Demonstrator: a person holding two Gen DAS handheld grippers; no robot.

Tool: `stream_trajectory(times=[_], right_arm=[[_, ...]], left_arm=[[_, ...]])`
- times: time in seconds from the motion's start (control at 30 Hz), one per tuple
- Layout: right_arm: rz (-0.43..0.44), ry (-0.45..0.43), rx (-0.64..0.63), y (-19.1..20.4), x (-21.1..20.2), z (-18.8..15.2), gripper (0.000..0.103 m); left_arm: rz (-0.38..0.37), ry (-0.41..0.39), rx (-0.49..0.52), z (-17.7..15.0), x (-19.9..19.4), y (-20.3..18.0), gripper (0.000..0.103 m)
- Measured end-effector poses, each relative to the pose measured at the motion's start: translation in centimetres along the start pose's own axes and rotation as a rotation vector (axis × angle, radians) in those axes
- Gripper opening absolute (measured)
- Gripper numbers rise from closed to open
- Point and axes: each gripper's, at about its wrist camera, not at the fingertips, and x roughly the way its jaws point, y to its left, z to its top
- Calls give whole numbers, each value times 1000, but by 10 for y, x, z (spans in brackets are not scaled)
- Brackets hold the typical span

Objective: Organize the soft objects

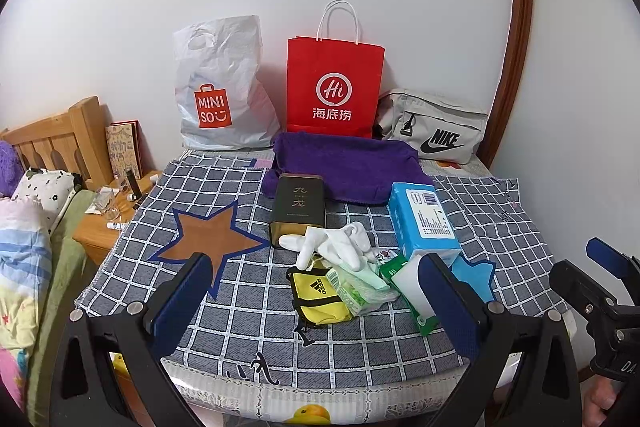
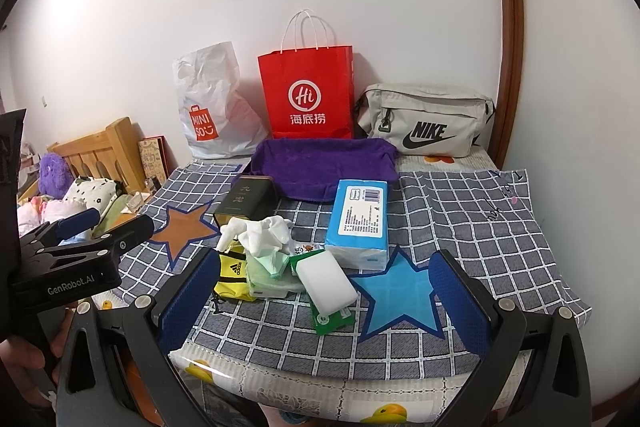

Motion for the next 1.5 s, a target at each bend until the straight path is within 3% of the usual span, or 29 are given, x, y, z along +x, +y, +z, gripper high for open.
stream_trajectory(times=[0.6,0.87,1.17,1.33,1.5], right_arm=[[16,-5,-4,3,-2,-1,102],[39,8,-3,-3,13,-6,102],[67,82,21,-22,62,-21,102],[123,134,12,-29,98,-33,92],[155,187,17,-32,137,-43,88]], left_arm=[[-1,0,4,1,-2,0,103],[-5,15,4,1,16,-2,103],[23,105,-12,-10,70,7,103],[40,151,-16,-22,102,13,102],[34,198,-21,-30,128,18,102]])
